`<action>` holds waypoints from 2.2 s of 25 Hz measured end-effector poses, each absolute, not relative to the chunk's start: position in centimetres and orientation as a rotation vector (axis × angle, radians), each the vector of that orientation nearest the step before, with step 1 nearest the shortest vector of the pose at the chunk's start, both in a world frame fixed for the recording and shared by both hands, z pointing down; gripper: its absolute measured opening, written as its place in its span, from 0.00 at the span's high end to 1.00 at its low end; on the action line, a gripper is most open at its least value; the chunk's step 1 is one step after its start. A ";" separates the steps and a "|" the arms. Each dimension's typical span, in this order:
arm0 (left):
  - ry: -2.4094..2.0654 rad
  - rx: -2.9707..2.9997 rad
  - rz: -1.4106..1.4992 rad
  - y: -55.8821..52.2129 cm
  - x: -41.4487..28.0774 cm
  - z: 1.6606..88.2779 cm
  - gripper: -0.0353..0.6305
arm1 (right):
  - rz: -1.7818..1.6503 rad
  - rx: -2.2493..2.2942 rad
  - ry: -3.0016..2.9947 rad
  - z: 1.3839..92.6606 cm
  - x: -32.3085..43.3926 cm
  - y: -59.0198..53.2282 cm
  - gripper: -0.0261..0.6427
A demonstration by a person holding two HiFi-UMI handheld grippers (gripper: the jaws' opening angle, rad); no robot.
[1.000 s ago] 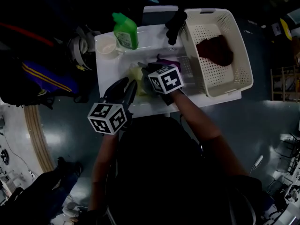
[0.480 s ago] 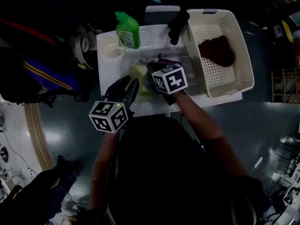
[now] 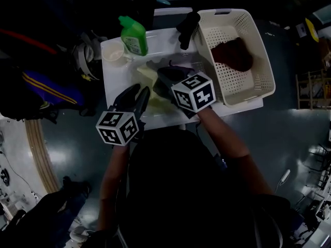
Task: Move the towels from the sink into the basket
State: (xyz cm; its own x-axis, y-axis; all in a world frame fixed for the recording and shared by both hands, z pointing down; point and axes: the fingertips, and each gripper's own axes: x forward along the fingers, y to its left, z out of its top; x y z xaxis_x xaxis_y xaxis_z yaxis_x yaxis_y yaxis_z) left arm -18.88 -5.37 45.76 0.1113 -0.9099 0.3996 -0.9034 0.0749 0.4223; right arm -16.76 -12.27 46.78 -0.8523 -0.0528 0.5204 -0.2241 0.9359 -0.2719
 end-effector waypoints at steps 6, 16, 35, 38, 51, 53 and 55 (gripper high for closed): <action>-1.766 1.804 0.002 -5.9 -18.9 46.3 0.76 | 0.445 0.149 -2.587 45.9 -16.0 -12.2 0.95; -1.811 1.852 0.049 -7.1 -20.1 45.5 0.68 | 0.544 0.081 -2.637 43.8 -15.3 -12.1 0.95; -1.864 1.772 -0.042 -4.3 -21.6 45.1 0.68 | 0.424 0.177 -2.454 50.9 -14.5 -11.4 0.73; -1.857 1.775 -0.053 -4.5 -21.3 45.2 0.68 | 0.360 0.109 -2.358 53.0 -13.5 -9.3 0.66; -1.843 1.780 -0.031 -3.9 -20.6 45.2 0.68 | 0.054 0.190 -2.166 57.4 -13.3 -8.0 0.57; -1.839 1.783 -0.032 -3.9 -20.6 45.2 0.68 | 0.042 0.213 -2.174 57.2 -13.2 -8.3 0.65; -1.833 1.787 -0.033 -4.0 -20.6 45.3 0.68 | 0.051 0.243 -2.195 56.7 -13.2 -8.7 0.75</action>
State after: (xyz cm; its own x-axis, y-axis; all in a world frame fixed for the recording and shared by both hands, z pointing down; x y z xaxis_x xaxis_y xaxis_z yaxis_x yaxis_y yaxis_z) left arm -20.56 -4.04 45.34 0.0585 -0.9247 0.3763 -0.9103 0.1053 0.4003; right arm -13.15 -8.68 56.72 -0.5768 -0.1559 0.8019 -0.1927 0.9799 0.0519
